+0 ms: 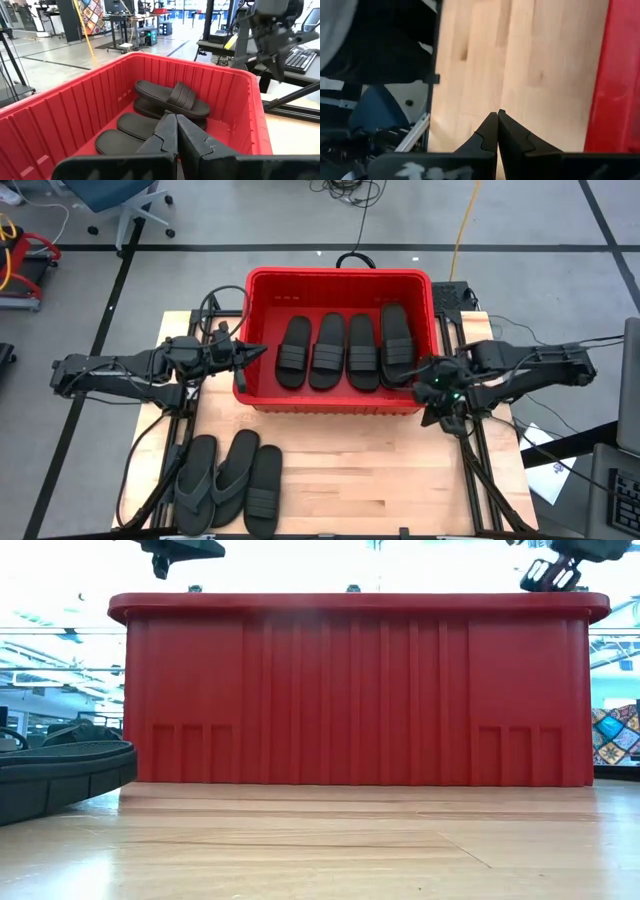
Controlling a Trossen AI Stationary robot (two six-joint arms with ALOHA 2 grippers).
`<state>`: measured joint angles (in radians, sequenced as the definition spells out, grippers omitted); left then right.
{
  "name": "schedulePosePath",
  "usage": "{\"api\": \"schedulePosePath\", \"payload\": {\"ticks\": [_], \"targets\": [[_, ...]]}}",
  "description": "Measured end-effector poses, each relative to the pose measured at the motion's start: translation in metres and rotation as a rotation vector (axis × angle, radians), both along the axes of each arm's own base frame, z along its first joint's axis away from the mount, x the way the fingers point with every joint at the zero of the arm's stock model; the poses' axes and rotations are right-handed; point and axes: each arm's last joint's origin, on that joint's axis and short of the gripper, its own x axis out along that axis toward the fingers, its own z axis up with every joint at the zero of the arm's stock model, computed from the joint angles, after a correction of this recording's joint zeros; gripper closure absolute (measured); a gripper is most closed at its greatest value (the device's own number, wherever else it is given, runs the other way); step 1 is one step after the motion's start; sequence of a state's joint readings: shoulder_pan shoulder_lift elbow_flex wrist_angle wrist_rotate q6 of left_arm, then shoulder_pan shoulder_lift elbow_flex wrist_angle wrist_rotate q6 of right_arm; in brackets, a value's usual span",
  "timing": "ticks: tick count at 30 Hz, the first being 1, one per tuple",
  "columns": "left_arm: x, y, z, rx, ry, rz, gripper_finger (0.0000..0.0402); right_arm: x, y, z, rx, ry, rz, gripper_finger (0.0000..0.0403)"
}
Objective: Pick and place slides into bin
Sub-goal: Adjust the red bin on the table, then put the black slide into the red bin
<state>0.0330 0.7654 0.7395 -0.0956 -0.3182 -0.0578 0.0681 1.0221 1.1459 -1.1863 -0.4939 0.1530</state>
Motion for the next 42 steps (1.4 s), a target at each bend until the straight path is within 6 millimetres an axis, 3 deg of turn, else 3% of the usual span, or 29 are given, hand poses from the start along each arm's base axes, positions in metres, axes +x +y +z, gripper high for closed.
{"api": "schedulePosePath", "payload": {"ticks": [6,18,27,33,37,42], "targets": [[0.0,0.0,0.0,-0.025,-0.009,-0.001,0.0398,0.0,-0.004,-0.018,-0.111,0.071,-0.095,0.0403],[0.0,0.0,0.0,-0.034,-0.012,-0.002,0.0398,-0.002,-0.008,-0.019,-0.244,0.08,-0.181,0.0403],[0.001,-0.003,-0.001,-0.046,0.001,-0.1,0.0398,0.0,-0.009,-0.018,-0.225,0.075,-0.217,0.0403],[0.001,-0.009,-0.003,-0.1,0.018,-0.31,0.0399,0.008,-0.008,-0.007,-0.161,-0.073,-0.228,0.0403],[-0.001,-0.013,-0.009,-0.144,0.079,-0.412,0.0399,0.021,-0.002,0.024,-0.151,-0.35,-0.236,0.0403],[-0.002,-0.015,-0.014,-0.18,0.136,-0.442,0.04,0.034,-0.003,0.061,-0.188,-0.674,-0.39,0.0403]]}}
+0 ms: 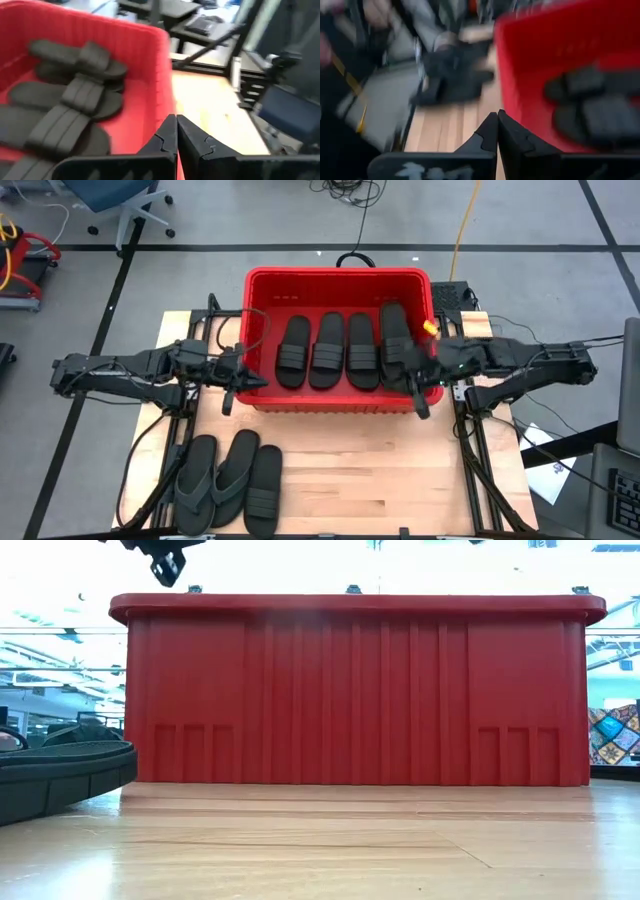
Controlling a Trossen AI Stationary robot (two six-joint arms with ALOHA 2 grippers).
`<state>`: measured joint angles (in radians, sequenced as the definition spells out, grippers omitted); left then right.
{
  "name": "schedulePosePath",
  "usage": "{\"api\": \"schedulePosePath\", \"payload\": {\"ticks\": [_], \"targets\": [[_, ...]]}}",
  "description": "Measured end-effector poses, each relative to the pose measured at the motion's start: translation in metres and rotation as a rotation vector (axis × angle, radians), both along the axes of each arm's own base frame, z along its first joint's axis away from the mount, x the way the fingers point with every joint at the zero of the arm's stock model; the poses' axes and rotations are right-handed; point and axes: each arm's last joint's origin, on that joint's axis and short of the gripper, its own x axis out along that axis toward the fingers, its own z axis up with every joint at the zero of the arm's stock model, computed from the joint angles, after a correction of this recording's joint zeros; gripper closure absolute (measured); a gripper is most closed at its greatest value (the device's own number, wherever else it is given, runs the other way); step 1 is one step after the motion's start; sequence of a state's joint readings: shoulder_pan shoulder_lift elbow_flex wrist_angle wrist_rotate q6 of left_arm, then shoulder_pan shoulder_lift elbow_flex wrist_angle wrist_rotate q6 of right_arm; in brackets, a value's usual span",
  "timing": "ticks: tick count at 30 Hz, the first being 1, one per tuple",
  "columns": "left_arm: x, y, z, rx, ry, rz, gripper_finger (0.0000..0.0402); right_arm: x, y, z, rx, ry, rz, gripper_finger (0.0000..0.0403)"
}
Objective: Pick and place slides into bin
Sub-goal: Put the black slide into the red bin
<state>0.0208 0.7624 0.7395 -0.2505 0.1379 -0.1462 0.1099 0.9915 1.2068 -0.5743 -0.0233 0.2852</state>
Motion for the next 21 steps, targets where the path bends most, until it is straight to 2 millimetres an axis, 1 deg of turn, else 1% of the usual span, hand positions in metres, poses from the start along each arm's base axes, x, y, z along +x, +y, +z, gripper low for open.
{"api": "schedulePosePath", "payload": {"ticks": [3,5,8,13,17,21], "targets": [[0.0,-0.008,0.003,0.061,-0.048,-0.112,0.0401,-0.008,0.002,0.015,0.006,-0.094,-0.038,0.0403],[0.0,-0.013,0.005,0.103,-0.072,-0.152,0.0401,-0.019,0.002,0.017,0.01,-0.099,-0.075,0.0403],[0.001,-0.017,0.007,0.119,-0.104,-0.167,0.0401,-0.038,0.002,0.015,-0.018,-0.074,-0.124,0.0403],[0.0,-0.027,0.012,0.065,-0.142,-0.197,0.0401,-0.069,-0.004,0.011,-0.063,-0.084,-0.162,0.0403],[0.001,-0.044,0.017,0.014,-0.114,-0.198,0.0401,-0.086,-0.007,0.006,-0.089,-0.12,-0.15,0.0403],[0.005,-0.068,0.019,-0.044,-0.079,-0.176,0.0401,-0.105,-0.01,0.002,-0.061,-0.163,-0.106,0.0403]]}}
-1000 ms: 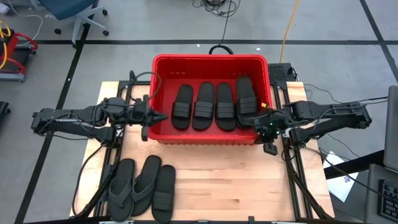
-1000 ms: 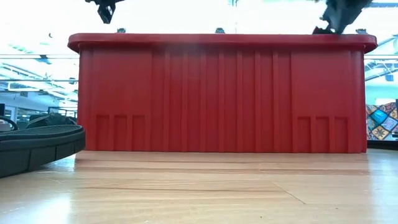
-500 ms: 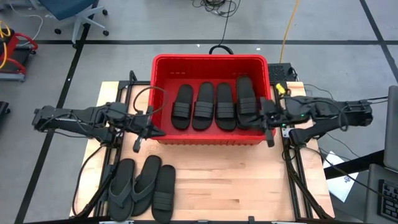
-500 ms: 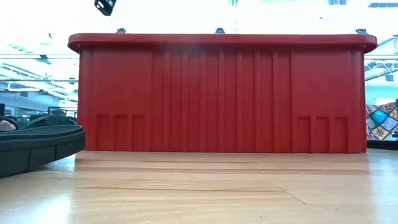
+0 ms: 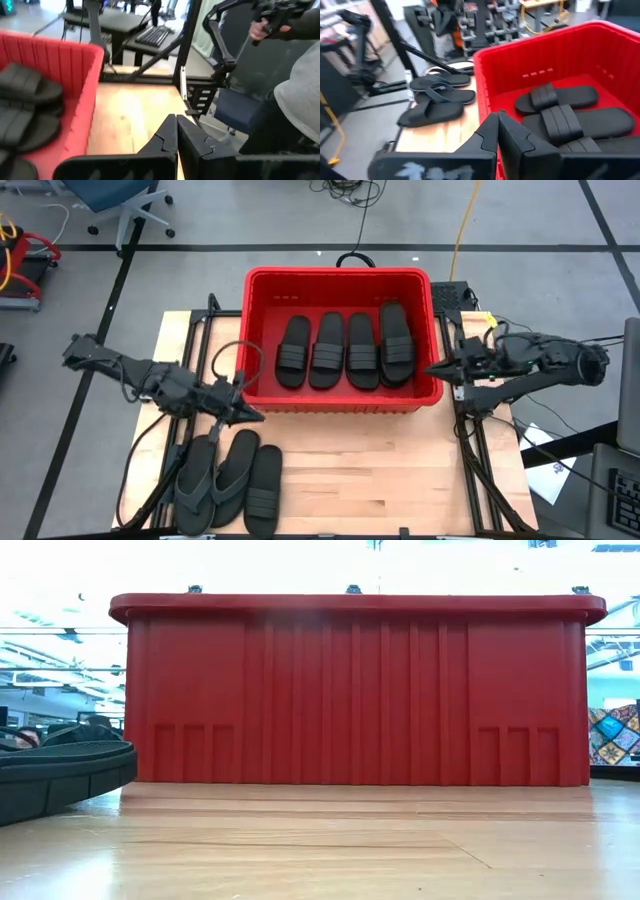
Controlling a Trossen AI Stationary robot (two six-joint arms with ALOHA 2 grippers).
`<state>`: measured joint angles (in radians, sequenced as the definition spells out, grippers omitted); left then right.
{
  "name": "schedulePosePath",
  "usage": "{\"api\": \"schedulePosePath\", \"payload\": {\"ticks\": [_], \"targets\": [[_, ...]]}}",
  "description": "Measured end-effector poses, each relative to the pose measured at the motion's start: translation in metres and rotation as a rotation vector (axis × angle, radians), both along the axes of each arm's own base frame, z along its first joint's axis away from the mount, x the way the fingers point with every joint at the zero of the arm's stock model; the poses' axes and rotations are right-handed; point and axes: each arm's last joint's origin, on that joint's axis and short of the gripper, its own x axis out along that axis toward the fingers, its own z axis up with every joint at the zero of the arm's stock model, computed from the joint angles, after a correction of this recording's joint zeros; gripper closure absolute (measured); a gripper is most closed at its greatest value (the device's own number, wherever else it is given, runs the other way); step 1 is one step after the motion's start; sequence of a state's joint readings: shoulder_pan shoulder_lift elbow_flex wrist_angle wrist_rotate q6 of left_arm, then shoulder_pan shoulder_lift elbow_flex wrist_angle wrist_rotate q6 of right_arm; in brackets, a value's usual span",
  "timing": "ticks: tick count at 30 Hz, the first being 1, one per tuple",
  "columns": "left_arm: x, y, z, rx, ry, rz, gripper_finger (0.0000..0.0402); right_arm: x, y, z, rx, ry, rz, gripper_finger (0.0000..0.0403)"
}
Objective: Pick and place slides into bin
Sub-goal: Put the black slide into the red bin
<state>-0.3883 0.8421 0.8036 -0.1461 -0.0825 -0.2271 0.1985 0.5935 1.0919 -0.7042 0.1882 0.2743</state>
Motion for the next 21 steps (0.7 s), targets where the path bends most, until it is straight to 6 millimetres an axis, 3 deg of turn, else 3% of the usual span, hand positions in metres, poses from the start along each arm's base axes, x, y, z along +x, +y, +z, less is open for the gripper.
{"api": "schedulePosePath", "payload": {"ticks": [7,13,21], "targets": [[0.022,-0.042,-0.016,0.016,0.12,0.157,0.0402,-0.029,-0.002,-0.003,0.068,-0.036,0.114,0.0403],[0.042,-0.063,-0.019,-0.022,0.351,0.228,0.0399,-0.037,0.001,-0.002,0.14,-0.047,0.266,0.0403],[0.048,-0.079,-0.019,-0.071,0.642,-0.014,0.0332,-0.037,0.002,-0.002,0.122,-0.046,0.303,0.0403]]}}
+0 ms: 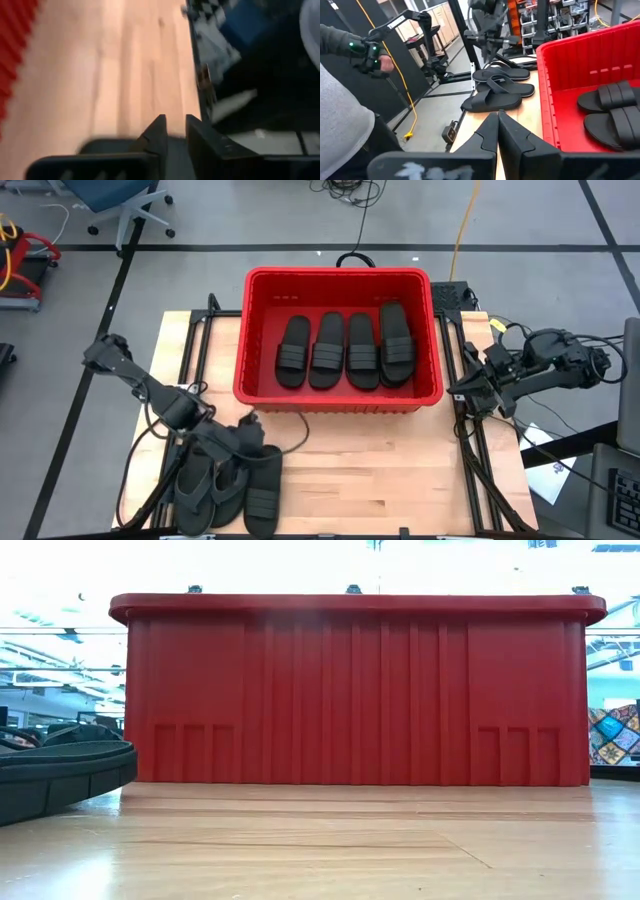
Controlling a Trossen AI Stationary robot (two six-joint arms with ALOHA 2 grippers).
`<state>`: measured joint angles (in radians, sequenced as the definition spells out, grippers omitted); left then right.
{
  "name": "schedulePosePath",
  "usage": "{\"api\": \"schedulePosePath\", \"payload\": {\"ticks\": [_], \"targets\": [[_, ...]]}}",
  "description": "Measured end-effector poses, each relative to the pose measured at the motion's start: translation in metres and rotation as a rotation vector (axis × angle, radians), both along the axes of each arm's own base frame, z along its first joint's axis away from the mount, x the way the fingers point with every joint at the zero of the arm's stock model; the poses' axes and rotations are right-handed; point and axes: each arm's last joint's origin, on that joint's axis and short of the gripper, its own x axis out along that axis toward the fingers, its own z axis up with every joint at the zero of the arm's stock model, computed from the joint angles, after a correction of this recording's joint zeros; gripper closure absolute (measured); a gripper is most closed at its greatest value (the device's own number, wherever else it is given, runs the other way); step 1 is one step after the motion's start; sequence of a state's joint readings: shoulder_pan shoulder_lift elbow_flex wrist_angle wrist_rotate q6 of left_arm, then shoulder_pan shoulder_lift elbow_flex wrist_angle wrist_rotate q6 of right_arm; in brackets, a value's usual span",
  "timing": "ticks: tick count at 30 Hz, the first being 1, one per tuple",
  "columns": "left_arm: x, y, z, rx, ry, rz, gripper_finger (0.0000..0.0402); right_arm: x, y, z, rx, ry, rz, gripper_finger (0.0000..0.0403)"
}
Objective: Pick and place slides into bin
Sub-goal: Put the black slide into the red bin
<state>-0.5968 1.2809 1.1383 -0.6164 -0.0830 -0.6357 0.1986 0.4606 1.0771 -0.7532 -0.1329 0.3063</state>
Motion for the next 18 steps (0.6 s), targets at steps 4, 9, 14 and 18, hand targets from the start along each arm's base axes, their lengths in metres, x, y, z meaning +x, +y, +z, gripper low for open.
{"api": "schedulePosePath", "payload": {"ticks": [4,9,14,18], "targets": [[-0.004,-0.004,-0.017,-0.047,0.109,-0.106,0.0278,0.001,-0.001,0.0,0.01,0.002,-0.035,0.0403],[-0.01,-0.004,-0.04,-0.101,0.215,-0.17,0.0204,0.002,-0.001,0.005,0.025,-0.044,-0.064,0.0403],[-0.008,-0.005,-0.06,-0.132,0.172,-0.169,0.0145,0.002,-0.001,0.008,0.026,-0.074,-0.068,0.0403],[-0.009,-0.005,-0.079,-0.178,0.152,-0.185,0.0124,0.003,-0.003,0.008,0.032,-0.074,-0.108,0.0403]]}}
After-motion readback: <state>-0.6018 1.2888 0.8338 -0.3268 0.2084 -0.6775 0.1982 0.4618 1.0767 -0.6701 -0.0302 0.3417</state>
